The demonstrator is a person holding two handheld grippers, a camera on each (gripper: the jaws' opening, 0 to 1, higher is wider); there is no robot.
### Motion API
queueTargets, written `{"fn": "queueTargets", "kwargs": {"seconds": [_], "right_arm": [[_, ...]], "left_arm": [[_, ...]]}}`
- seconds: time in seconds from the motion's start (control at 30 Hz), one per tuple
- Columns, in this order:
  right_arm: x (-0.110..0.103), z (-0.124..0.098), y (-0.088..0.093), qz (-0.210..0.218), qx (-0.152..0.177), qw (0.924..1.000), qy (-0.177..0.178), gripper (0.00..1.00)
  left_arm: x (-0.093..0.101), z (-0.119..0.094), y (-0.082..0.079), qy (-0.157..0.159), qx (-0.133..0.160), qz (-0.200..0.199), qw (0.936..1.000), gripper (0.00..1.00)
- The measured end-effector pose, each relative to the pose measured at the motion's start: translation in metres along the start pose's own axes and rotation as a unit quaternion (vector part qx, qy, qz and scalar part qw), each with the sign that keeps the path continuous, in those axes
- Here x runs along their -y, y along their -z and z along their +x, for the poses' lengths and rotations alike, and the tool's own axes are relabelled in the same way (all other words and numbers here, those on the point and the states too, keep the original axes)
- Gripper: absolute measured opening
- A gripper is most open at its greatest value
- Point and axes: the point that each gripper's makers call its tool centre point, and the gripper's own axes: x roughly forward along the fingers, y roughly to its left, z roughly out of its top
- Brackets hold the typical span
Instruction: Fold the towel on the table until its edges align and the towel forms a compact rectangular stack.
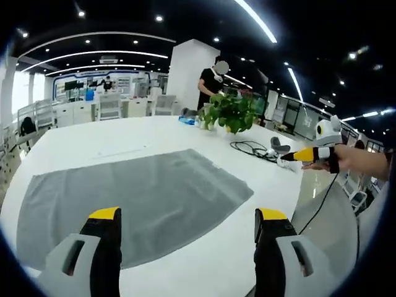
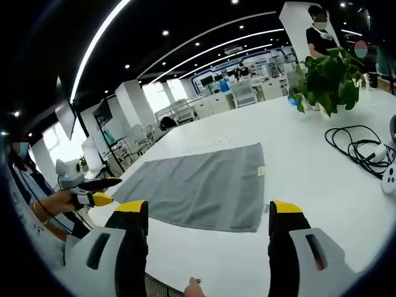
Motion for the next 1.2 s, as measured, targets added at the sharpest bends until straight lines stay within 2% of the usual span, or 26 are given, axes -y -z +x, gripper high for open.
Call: {"fn": "queueTargets", "kwargs": {"seconds": [0.17, 0.3, 0.67, 0.87, 1.2], "right_arm": [[0.012, 0.006, -0.011, 0.007, 0.005, 1.0, 0.0, 0.79], [0.019, 0.014, -0.019, 0.005, 0.004, 1.0, -0.001, 0.78], [0.037, 0.046, -0.041, -0.022, -0.006, 0.9997, -0.012, 0.75], [0.053, 0.062, -0.049, -0.03, -0.014, 0.9994, -0.012, 0.75], [0.086, 0.085, -0.071, -0.032, -0.003, 0.9995, 0.007, 0.74]], "left_arm": [[0.019, 0.017, 0.0, 0.03, -0.019, 0.035, 0.9988, 0.91], [0.027, 0.028, -0.003, 0.037, -0.024, 0.05, 0.9978, 0.9], [0.056, 0.071, -0.011, 0.076, -0.037, 0.062, 0.9945, 0.88], [0.073, 0.093, -0.015, 0.098, -0.041, 0.079, 0.9912, 0.82], [0.098, 0.117, -0.004, 0.123, -0.067, 0.111, 0.9839, 0.79]]}}
